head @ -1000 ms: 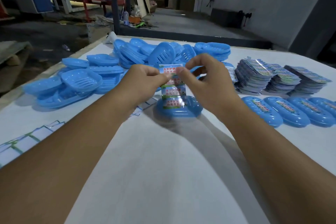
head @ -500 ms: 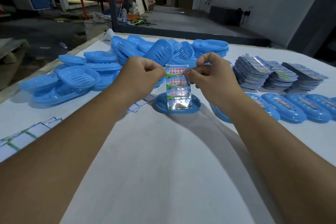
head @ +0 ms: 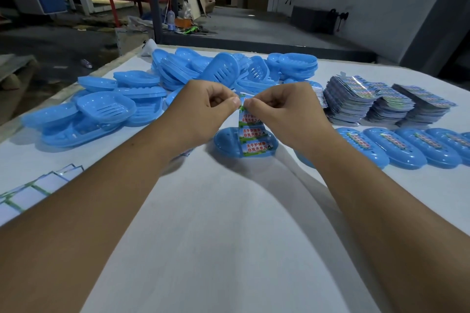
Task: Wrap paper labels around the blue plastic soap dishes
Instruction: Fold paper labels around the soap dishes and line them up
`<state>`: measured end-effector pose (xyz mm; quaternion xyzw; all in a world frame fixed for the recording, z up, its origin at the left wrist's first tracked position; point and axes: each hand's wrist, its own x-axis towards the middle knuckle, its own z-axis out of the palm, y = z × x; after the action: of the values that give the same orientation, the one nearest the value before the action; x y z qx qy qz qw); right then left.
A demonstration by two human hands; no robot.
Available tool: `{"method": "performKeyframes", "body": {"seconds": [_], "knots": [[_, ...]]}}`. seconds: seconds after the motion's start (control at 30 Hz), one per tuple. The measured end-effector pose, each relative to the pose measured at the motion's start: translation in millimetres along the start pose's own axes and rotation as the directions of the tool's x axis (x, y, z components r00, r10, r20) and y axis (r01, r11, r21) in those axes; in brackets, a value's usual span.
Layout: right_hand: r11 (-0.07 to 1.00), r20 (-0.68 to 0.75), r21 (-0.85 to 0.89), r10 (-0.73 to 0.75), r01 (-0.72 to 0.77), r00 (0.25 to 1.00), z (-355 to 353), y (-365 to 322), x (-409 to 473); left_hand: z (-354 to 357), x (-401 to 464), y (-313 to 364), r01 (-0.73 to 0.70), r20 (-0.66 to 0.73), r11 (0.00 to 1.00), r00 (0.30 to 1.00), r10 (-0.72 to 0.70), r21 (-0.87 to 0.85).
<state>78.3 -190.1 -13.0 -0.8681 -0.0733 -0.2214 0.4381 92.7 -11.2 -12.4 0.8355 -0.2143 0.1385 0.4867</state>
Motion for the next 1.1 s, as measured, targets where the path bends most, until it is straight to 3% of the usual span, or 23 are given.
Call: {"method": "performKeyframes", "body": {"seconds": [0.17,0.6,1.1], "knots": [[1.000,-0.006,0.006,-0.015,0.015,1.000,0.1,-3.5,-2.9,1.9,-0.6,1.7,-0.021,-0.008,0.999,1.000,0.021,0.049],[0.980,-0.052,-0.194,-0.065,0.054,0.997,2.5,-10.2,-5.5,5.1,-2.4,2.8,-0.054,-0.017,0.987,0.998,0.057,0.154],[0.999,0.034,0.012,0.049,-0.049,0.998,-2.8,-9.2,-2.7,1.6,2.8,-1.6,0.045,-0.078,0.990,0.996,-0.035,0.135]]}}
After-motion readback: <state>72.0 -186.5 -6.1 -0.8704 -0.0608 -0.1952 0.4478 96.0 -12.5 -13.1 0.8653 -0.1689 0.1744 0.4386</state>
